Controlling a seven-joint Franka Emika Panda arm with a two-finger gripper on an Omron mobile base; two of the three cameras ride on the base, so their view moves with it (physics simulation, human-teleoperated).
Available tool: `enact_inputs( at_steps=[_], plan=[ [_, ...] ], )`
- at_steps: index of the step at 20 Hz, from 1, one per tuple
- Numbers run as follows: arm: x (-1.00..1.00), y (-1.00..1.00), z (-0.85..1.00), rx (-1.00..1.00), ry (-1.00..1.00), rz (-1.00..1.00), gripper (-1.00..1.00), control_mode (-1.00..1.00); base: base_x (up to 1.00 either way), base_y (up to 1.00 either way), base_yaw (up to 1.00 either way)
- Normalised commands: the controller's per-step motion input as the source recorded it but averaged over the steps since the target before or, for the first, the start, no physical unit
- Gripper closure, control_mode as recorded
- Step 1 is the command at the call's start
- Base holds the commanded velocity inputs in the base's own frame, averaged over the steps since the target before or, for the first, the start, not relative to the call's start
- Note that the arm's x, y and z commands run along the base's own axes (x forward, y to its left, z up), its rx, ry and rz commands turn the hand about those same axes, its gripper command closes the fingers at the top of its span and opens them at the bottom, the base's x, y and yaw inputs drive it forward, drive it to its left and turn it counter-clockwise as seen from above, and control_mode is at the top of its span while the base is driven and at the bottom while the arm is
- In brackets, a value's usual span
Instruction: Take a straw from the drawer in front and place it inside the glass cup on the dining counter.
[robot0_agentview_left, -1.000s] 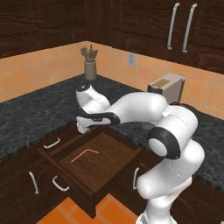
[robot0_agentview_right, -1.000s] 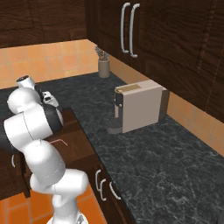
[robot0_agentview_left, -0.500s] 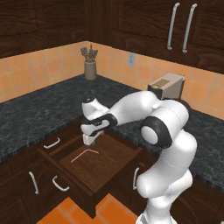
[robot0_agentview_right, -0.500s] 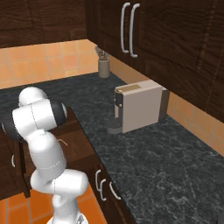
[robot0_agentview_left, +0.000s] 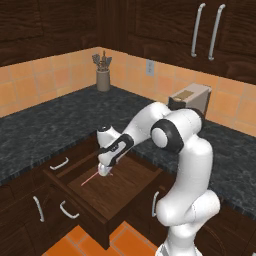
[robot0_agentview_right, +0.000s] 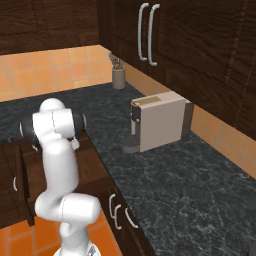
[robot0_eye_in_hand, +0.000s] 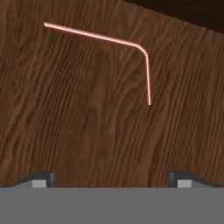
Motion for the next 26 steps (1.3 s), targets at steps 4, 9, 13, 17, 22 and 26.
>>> enact_inputs(
  at_steps=[4,9,13,17,22,26],
  plan=[
    [0.51,0.06,-0.57,0.00,0.08,0.04,-1.00,-1.00,0.00,0.00,0.00],
    [0.68,0.28,-0.31,0.00,0.14,0.00,-1.00,-1.00,0.00,0.00,0.00],
    [0.63,0.18,-0.26,0.00,0.11,0.00,-1.00,-1.00,0.00,0.00,0.00],
    [0.17,0.05,-0.32,-0.03,0.01,0.00,-1.00,-1.00,0.00,0.00,0.00],
    [-0.03,-0.02,-0.31,-0.02,-0.06,0.01,-1.00,-1.00,0.00,0.00,0.00],
    [-0.11,-0.29,-0.31,0.00,-0.09,0.02,-1.00,-1.00,0.00,0.00,0.00]
  ],
)
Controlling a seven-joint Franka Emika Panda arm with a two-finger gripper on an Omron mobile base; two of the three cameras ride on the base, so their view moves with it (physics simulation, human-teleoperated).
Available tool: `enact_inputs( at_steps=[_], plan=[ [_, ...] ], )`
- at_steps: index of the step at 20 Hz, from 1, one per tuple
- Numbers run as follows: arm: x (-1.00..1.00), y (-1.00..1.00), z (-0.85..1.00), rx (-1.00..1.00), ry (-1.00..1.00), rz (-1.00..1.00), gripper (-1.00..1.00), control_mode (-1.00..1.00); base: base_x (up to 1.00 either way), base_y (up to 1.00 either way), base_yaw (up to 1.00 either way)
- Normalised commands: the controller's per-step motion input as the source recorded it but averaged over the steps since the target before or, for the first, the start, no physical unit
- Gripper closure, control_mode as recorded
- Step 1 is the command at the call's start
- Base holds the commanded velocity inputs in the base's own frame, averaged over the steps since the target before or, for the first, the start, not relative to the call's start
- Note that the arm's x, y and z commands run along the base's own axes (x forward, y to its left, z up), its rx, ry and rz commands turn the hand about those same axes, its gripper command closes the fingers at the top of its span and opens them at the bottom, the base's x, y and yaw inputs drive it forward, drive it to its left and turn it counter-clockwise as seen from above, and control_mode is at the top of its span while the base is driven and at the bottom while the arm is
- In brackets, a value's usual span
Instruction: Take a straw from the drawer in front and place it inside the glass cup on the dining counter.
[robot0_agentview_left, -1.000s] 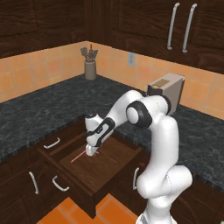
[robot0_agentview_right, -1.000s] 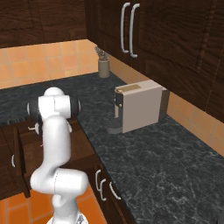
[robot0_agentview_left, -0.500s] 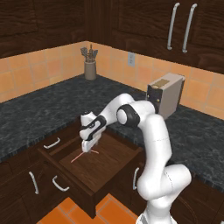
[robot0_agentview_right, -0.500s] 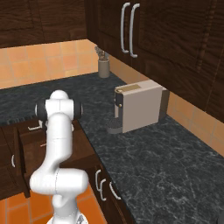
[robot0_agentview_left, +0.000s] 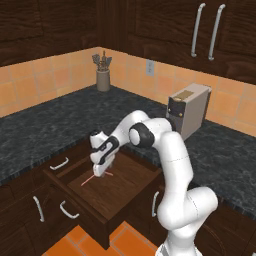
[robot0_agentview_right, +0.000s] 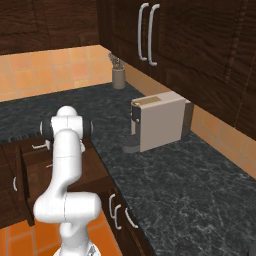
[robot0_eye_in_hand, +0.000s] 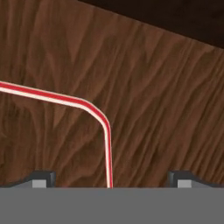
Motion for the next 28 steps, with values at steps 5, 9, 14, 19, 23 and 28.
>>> enact_inputs(
  at_steps=[5,9,14,19,23,28],
  plan=[
    [-0.02,-0.15,-0.38,0.02,-0.06,0.02,-1.00,-1.00,0.00,0.00,0.00],
    [0.00,0.00,-0.44,0.02,0.00,0.00,-1.00,-1.00,0.00,0.00,0.00],
    [-0.01,0.00,-0.57,0.01,0.04,0.00,1.00,-1.00,0.00,0.00,0.00],
    [-0.31,0.01,-0.49,0.00,0.04,0.00,1.00,-1.00,0.00,0.00,0.00],
    [-0.63,0.06,-0.23,0.00,-0.02,0.00,1.00,-1.00,0.00,0.00,0.00],
    [-0.67,0.00,0.04,0.00,-0.13,0.00,1.00,-1.00,0.00,0.00,0.00]
  ],
)
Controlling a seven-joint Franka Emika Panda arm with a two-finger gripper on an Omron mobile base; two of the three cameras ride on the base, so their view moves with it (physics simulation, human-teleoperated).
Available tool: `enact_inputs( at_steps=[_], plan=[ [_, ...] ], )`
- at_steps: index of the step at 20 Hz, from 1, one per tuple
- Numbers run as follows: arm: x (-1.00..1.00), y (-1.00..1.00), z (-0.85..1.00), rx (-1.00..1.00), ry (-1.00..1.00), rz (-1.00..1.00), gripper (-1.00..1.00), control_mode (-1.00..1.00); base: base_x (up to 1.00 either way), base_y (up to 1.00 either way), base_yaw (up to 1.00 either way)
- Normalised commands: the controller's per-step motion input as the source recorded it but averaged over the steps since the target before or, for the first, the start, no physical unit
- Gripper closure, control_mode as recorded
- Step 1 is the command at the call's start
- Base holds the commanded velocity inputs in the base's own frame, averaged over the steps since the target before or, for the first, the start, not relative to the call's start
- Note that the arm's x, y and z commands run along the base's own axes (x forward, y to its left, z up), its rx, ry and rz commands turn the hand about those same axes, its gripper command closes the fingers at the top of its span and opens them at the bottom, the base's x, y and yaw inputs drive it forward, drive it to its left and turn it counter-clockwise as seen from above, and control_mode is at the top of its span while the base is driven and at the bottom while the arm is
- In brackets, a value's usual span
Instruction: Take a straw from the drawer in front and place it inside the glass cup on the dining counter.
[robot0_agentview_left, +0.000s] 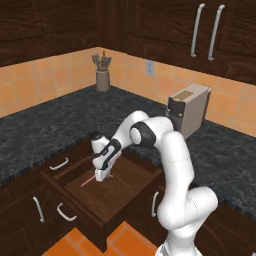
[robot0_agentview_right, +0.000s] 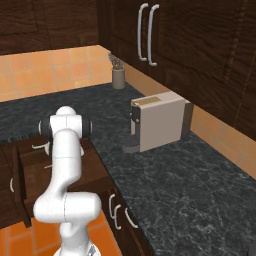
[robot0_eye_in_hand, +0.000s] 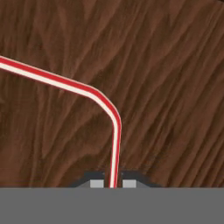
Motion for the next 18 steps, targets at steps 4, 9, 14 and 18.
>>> enact_inputs(
  at_steps=[4,9,14,18],
  plan=[
    [-0.40,0.00,0.96,0.00,-0.22,0.00,1.00,-1.00,0.00,0.00,0.00],
    [-0.02,0.00,1.00,0.04,-0.06,0.00,1.00,-1.00,0.00,0.00,0.00],
    [-0.08,-0.03,1.00,0.02,0.00,0.00,1.00,-1.00,0.00,0.00,0.00],
    [-0.32,-0.33,1.00,0.00,0.00,0.00,1.00,-1.00,0.00,0.00,0.00]
  ],
)
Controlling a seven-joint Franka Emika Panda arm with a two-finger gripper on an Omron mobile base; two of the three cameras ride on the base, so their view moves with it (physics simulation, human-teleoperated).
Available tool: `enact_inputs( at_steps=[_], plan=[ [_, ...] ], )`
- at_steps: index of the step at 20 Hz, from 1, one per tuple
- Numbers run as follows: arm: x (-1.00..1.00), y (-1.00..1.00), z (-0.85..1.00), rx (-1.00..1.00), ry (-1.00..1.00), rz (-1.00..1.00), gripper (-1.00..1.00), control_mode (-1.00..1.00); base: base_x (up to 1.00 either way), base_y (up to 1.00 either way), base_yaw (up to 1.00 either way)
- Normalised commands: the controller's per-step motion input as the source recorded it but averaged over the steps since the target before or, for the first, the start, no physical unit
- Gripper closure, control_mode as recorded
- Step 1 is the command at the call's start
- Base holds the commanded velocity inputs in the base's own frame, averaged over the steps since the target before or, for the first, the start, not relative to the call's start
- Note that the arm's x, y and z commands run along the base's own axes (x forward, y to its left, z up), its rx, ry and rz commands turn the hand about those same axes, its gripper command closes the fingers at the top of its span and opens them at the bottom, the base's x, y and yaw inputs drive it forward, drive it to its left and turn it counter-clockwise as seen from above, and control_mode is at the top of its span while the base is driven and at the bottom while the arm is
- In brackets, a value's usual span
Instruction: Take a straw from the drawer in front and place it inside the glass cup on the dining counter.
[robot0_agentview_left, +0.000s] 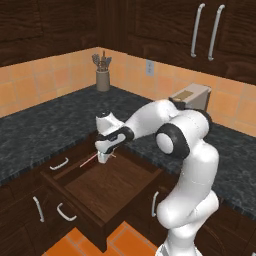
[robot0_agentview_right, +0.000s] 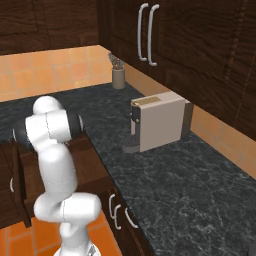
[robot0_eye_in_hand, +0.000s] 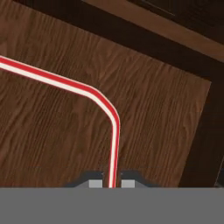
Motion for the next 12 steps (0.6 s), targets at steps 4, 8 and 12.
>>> enact_inputs(
  at_steps=[4,8,12],
  plan=[
    [-0.39,-0.54,1.00,0.00,0.00,0.00,1.00,-1.00,0.00,0.00,0.00],
    [-0.52,-0.80,1.00,-0.01,0.00,-0.01,1.00,-1.00,0.00,0.00,0.00],
    [-0.52,-0.84,1.00,-0.01,0.00,-0.03,1.00,-1.00,0.00,0.00,0.00]
  ],
)
